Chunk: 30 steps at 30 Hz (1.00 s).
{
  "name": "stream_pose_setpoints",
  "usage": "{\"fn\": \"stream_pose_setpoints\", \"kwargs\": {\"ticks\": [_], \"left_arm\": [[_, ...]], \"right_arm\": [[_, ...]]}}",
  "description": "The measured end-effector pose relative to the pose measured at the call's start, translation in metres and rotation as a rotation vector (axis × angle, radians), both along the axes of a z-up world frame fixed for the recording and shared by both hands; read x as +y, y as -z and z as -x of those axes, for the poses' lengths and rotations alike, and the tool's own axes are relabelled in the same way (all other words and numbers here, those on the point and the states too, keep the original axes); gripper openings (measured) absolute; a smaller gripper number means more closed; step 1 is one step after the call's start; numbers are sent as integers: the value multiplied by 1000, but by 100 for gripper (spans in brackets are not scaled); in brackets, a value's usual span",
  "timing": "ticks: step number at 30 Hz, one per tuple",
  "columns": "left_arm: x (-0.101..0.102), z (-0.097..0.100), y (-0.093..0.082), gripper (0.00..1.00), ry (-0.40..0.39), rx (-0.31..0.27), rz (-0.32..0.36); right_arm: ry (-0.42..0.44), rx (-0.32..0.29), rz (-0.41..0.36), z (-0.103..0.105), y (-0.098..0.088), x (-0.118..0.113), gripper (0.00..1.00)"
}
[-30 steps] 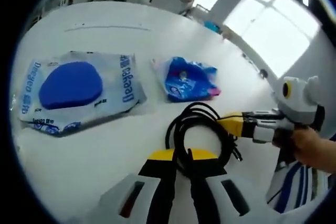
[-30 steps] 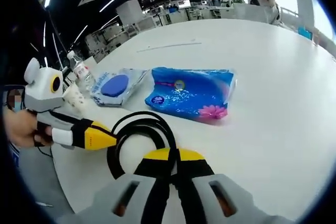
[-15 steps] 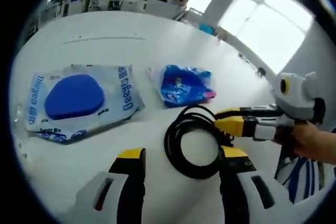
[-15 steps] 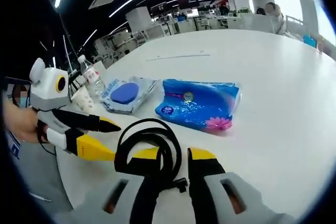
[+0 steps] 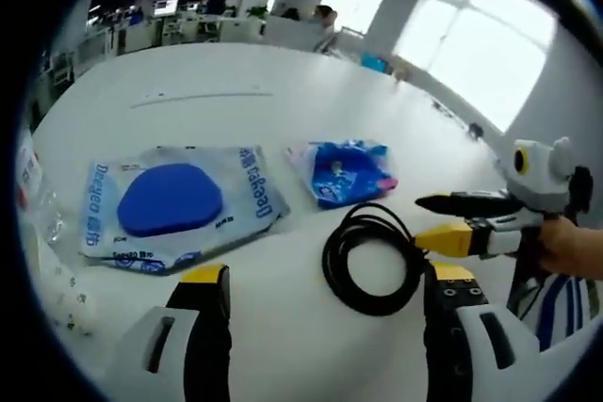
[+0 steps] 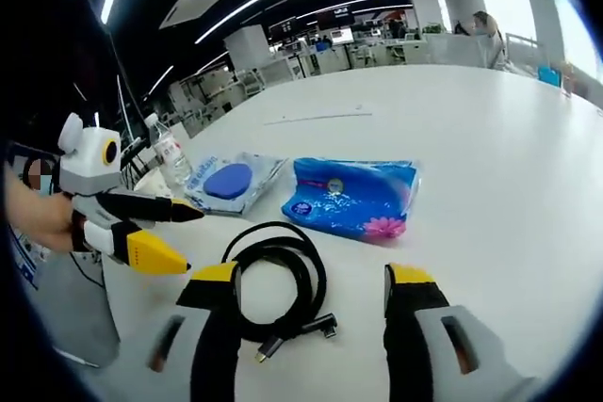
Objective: Arrange the tabletop items into an orderly group along one side of the table until the central work area is clear of visible clutter.
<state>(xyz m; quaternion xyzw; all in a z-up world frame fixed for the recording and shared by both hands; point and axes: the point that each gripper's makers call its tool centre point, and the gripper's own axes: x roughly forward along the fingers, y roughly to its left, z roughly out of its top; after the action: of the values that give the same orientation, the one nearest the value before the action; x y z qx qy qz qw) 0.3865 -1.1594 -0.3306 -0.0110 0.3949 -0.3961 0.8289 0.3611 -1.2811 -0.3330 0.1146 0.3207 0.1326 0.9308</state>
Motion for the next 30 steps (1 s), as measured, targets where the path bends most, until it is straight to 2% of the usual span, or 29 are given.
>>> {"fn": "stream_pose_setpoints", "kwargs": {"ticks": [10,16,22,25,30], "left_arm": [[19,-12,-4,77,-41,-9,-11],[40,-34,-8,75,-118,-15,-17],[63,-55,-14,74,-171,-36,-39],[78,-63,-11,74,-232,7,-47],[97,-83,-18,74,-271,-29,-53]], "right_arm": [[-18,-9,10,-5,-6,13,54],[-40,7,10,-4,-2,24,51],[-64,-9,0,-14,-8,37,48],[-76,-16,-4,-20,-9,46,47],[-100,-10,-18,-28,-8,63,46]]}}
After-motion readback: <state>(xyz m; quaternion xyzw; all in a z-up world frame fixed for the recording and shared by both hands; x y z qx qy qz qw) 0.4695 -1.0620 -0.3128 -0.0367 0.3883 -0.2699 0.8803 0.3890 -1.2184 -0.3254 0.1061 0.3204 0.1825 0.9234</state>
